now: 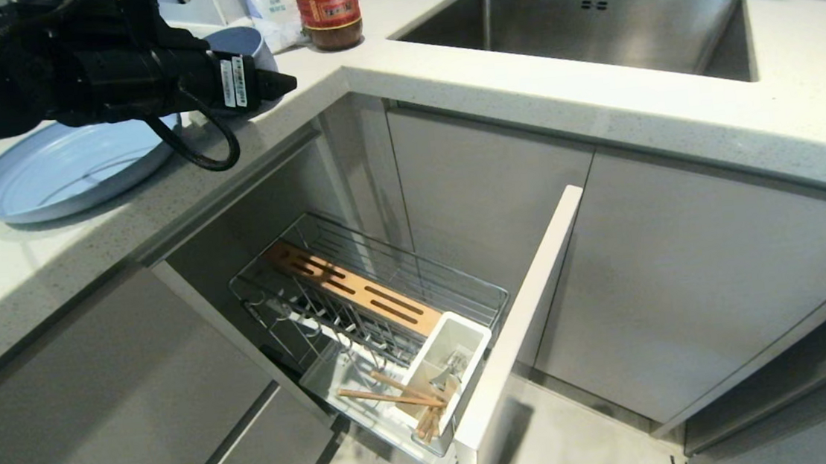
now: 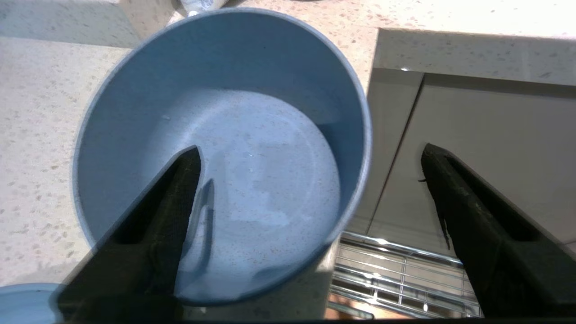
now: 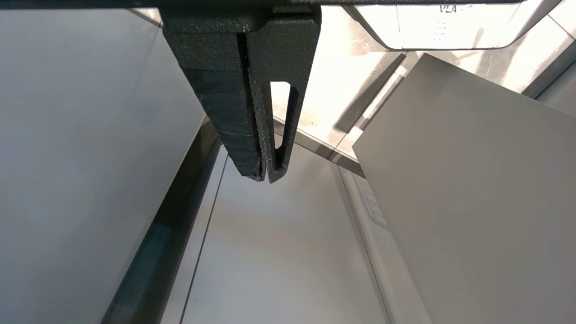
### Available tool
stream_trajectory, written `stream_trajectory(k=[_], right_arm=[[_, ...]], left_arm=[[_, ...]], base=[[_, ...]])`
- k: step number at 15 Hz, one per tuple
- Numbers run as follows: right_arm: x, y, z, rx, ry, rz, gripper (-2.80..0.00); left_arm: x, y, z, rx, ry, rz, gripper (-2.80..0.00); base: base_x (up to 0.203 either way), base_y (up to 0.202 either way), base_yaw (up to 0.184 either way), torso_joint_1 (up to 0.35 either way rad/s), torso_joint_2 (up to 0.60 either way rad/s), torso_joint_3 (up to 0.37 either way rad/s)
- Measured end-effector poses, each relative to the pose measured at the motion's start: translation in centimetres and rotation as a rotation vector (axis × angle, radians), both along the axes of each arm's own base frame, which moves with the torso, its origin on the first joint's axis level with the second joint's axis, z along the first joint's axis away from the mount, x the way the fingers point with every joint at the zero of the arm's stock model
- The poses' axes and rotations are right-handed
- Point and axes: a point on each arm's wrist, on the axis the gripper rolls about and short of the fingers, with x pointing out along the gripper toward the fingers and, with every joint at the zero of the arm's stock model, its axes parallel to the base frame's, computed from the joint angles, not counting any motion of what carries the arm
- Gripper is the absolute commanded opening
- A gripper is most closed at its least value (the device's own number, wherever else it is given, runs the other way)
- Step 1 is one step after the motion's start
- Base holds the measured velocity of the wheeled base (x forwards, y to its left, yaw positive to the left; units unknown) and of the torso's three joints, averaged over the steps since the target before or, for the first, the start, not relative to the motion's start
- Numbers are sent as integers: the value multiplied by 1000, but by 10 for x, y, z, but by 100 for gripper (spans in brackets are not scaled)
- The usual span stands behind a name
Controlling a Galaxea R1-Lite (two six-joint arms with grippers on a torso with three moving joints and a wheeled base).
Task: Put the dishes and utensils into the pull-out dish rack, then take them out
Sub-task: Pick up the bowl and place it in the cupboard
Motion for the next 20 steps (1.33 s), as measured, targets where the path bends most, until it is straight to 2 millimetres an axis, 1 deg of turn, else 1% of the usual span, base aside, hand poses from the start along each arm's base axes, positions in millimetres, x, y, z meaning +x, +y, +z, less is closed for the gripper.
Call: stream_trajectory(k=[8, 14, 17, 20], right_arm=[[0, 0, 0, 0, 0, 0, -280], [0, 0, 0, 0, 0, 0, -280], [0, 0, 0, 0, 0, 0, -280], [0, 0, 0, 0, 0, 0, -280]], left_arm=[[-1, -1, 1, -1, -7, -4, -280], [-6, -1, 6, -6, -18, -8, -280], [-14, -1, 12, -9, -33, -21, -280], [-32, -3, 26, -19, -71, -43, -280]], base=[[0, 0, 0, 0, 0, 0], [0, 0, 0, 0, 0, 0], [0, 0, 0, 0, 0, 0], [0, 0, 0, 0, 0, 0]])
